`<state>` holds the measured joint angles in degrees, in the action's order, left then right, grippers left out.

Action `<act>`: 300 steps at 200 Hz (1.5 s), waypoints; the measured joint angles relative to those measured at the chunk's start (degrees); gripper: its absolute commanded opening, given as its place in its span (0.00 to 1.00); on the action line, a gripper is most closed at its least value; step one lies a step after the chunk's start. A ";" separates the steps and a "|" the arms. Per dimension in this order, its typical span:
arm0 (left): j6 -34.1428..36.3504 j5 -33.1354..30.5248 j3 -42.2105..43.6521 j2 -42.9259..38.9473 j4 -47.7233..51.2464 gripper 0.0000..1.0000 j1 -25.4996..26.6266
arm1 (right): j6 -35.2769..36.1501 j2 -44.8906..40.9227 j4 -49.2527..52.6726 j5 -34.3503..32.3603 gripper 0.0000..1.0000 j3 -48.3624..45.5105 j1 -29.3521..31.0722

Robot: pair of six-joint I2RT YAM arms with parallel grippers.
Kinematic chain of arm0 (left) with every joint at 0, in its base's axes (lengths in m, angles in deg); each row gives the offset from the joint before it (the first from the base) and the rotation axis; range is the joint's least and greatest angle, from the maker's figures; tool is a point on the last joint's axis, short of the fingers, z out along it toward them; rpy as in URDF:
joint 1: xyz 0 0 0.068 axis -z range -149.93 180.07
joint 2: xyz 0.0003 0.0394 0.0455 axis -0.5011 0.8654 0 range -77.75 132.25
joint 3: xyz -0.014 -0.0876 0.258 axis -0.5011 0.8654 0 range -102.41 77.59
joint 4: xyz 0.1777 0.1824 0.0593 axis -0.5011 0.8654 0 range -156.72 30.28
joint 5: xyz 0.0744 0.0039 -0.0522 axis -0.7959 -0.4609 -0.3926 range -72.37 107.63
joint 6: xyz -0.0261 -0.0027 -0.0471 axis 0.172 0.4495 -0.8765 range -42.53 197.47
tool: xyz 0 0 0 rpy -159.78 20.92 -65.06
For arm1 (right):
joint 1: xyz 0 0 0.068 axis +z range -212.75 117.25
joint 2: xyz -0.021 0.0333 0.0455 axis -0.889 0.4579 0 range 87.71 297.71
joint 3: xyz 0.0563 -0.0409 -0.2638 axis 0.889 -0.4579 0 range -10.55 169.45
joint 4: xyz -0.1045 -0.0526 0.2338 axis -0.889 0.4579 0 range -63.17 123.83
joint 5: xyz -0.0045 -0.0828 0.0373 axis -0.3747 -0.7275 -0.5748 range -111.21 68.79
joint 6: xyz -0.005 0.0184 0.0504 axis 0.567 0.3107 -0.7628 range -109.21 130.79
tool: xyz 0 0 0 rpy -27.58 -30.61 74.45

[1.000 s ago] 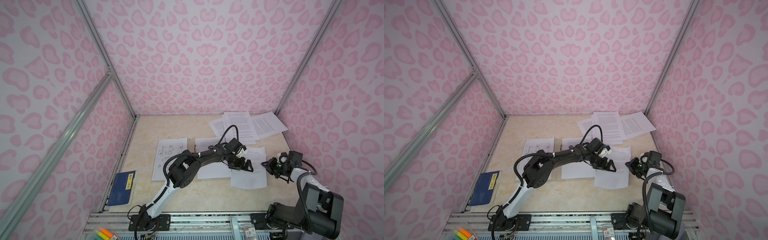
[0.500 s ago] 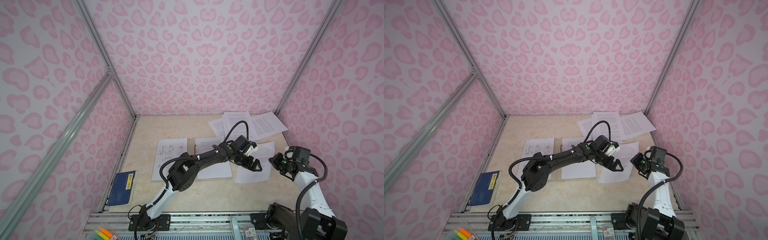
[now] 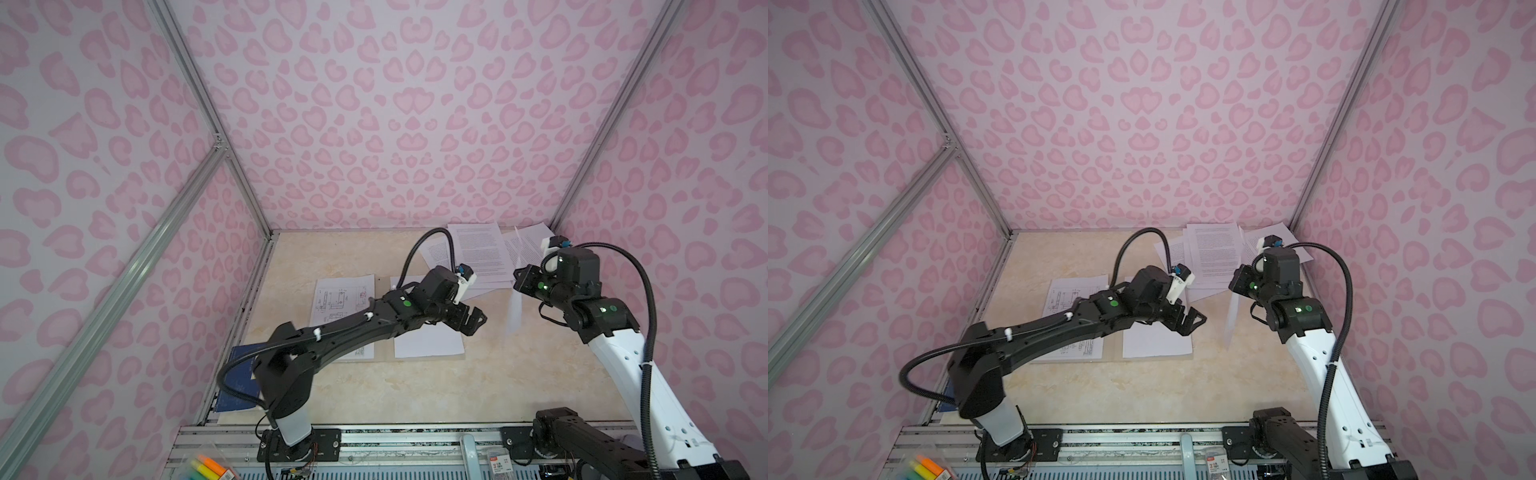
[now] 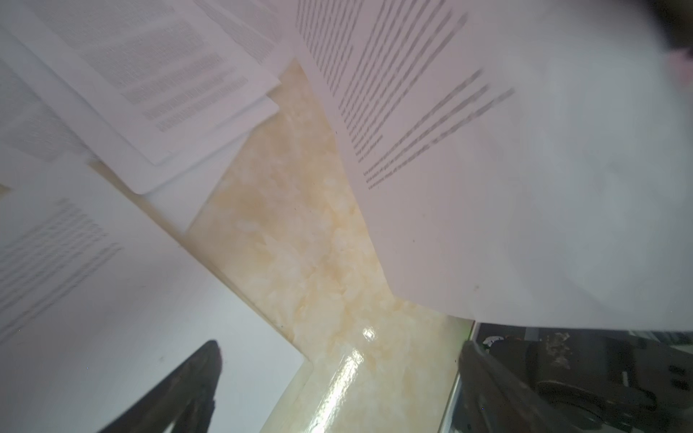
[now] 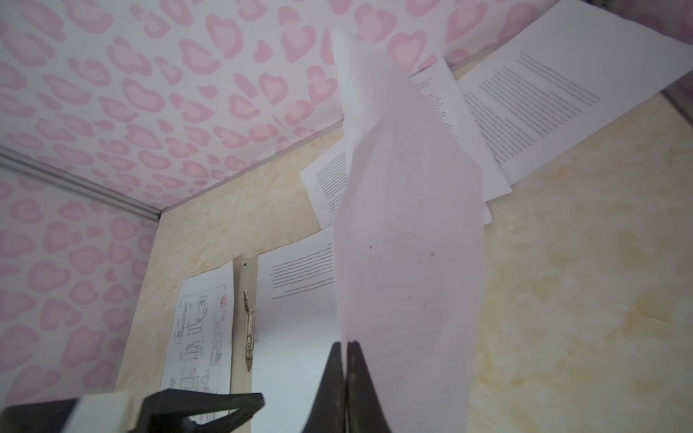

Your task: Put the files into the folder

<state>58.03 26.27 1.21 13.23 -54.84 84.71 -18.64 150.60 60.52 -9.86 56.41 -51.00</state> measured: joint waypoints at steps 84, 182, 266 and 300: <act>0.15 -27.34 22.36 -46.05 12.57 0.97 -7.65 | -3.19 18.58 -10.43 0.26 0.00 12.61 15.08; 1.31 -34.97 25.68 -47.01 21.49 0.97 -8.55 | 0.02 34.23 -27.67 9.44 0.00 -3.37 6.82; 1.46 -34.53 27.50 -47.19 23.67 0.97 -8.55 | 0.00 37.18 -33.40 11.63 0.00 -7.69 8.26; 1.49 -34.53 27.63 -47.17 23.82 0.97 -8.61 | -0.11 37.24 -33.99 11.87 0.00 -8.52 9.86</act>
<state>59.51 -8.26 28.84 -33.94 -31.02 76.09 -18.75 187.85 26.53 2.01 47.89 -41.14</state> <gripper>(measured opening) 0.972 0.047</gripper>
